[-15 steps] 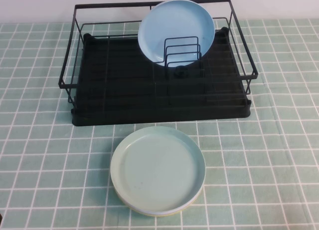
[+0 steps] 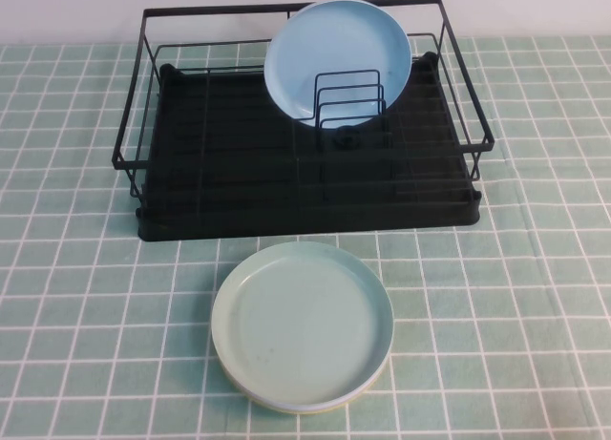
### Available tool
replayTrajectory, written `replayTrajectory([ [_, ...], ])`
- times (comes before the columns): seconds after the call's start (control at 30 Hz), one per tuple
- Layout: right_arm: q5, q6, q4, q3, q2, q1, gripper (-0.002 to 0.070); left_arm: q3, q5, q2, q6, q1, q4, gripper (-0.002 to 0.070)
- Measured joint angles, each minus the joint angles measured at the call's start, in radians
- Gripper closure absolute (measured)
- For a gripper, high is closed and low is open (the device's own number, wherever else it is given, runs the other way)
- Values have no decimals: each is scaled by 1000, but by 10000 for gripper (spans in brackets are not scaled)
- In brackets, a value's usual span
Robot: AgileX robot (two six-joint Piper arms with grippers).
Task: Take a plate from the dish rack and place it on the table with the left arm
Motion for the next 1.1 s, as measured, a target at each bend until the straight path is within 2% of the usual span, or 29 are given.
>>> replayTrajectory([
  [0.27, 0, 0, 0, 0, 0, 0, 694, 0, -107, 0, -41, 0, -51, 679],
  [0.4, 0, 0, 0, 0, 0, 0, 694, -98, 71, 29, -11, 0, -18, 679],
  [0.57, 0, 0, 0, 0, 0, 0, 694, -426, 391, 283, 213, 0, 64, 679],
  [0.73, 0, 0, 0, 0, 0, 0, 694, -817, 681, 615, 550, 0, 81, 679],
  [0.9, 0, 0, 0, 0, 0, 0, 694, -1119, 812, 912, 755, 0, 63, 679],
  [1.1, 0, 0, 0, 0, 0, 0, 694, -1405, 867, 1225, 941, 0, -75, 679],
])
